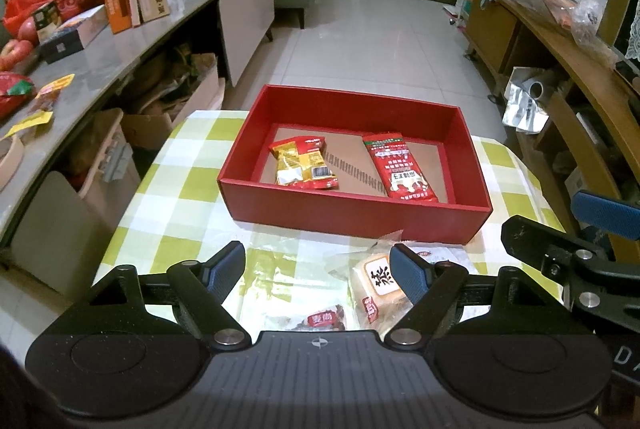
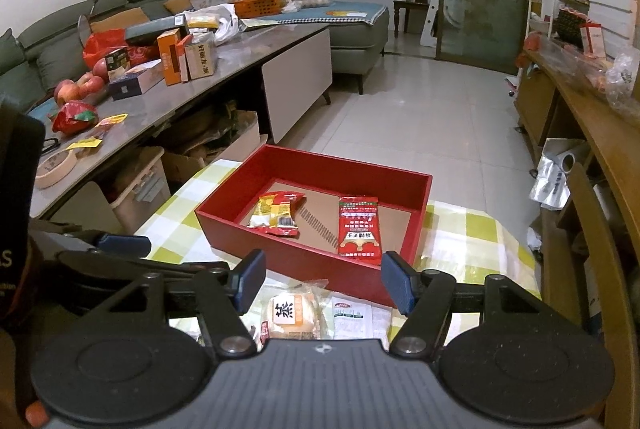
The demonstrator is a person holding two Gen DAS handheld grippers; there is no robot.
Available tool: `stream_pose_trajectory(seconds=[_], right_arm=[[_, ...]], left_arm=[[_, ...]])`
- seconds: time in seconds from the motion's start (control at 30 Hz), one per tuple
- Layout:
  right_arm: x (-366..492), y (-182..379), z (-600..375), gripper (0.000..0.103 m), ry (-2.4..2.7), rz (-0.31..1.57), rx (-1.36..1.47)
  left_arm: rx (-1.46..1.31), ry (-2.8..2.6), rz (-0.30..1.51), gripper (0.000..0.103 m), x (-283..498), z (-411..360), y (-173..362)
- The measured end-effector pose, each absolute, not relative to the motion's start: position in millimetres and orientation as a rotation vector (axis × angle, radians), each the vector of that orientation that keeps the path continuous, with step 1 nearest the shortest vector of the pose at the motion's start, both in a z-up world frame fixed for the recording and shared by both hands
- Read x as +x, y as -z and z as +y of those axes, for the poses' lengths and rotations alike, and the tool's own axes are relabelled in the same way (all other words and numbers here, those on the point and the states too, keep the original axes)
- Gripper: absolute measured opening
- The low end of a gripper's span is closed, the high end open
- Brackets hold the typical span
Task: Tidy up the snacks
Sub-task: 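Withdraw both tools from the red box back toward the snacks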
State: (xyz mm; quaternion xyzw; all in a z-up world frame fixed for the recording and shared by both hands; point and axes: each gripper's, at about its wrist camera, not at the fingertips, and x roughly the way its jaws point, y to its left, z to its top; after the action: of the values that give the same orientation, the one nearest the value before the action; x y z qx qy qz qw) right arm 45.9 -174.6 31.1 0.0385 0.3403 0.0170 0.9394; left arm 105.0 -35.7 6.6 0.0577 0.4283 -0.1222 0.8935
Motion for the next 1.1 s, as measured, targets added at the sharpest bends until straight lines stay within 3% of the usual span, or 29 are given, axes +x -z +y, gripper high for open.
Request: stream_pose_trajectory(seconds=[0.63, 1.1], right_arm=[[35.5, -19.4, -159.1, 0.073, -0.070, 0.748, 0.051], [31.0, 3.2, -149.7, 0.073, -0.134, 0.855, 0.036]], left_arm=[[0.144, 0.243, 0.904, 0.085, 89.8, -23.3, 0.2], [0.247, 0.194, 1.059, 0.086, 81.6, -1.7, 56.6]])
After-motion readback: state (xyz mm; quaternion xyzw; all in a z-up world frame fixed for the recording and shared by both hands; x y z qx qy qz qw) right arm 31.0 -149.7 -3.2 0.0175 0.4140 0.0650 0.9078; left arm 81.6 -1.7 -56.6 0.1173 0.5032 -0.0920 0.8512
